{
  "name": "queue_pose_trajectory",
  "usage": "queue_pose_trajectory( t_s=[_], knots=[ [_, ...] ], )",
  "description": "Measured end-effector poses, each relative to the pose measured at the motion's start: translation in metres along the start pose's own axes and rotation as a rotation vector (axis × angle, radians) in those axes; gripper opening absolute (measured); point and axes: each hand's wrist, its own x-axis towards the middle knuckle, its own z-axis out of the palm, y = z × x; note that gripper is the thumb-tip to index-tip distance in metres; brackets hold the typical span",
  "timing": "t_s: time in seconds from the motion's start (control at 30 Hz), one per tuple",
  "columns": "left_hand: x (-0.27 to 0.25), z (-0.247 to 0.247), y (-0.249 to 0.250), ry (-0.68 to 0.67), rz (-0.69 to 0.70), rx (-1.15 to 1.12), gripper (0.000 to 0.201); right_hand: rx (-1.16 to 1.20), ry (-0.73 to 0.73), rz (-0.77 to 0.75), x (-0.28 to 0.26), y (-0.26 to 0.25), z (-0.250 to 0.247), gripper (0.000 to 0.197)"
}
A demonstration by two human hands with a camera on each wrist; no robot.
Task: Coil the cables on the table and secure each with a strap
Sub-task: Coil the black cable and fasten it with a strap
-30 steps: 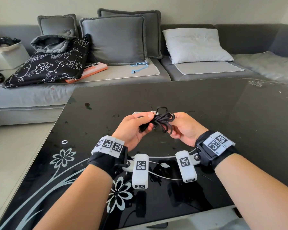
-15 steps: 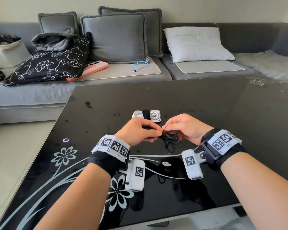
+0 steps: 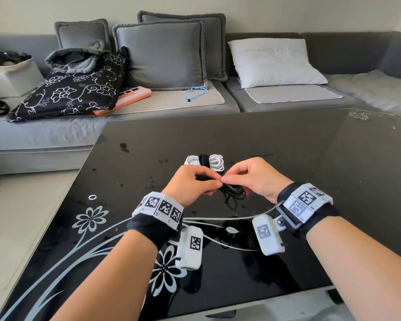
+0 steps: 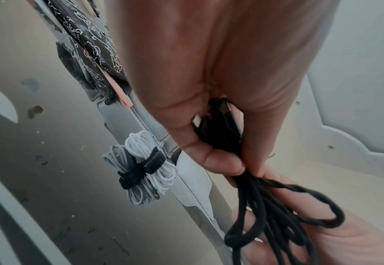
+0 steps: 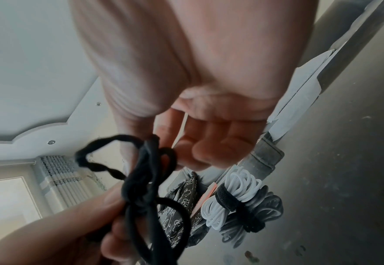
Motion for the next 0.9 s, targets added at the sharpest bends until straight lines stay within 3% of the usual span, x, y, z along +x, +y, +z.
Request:
queue_pose_trajectory(
  t_s=[0.3,0.5,0.63,0.73,0.9],
  knots=[
    [0.001,0.004,-0.001,0.086,0.034,-0.018,0.008,0.028,0.073,-0.006,0.000,-0.004,0.002,0.012],
    [0.005,0.006,0.000,0.212,0.067,0.117,0.009,-0.242,0.254,-0.187,0.003,-0.015,0.014,0.015],
    [0.004,-0.003,0.002,0.178,0.051,-0.061,0.011,-0.159,0.132,-0.183,0.003,-0.021,0.007,0.003],
    [0.005,-0.004,0.001,0.127,0.017,-0.159,0.020,-0.126,0.067,-0.162,0.002,-0.019,0.000,0.016],
    [0.005,-0.003,0.001,0.000,-0.051,-0.244,0.035,-0.076,-0.008,-0.147,-0.002,-0.018,-0.005,0.017]
  ],
)
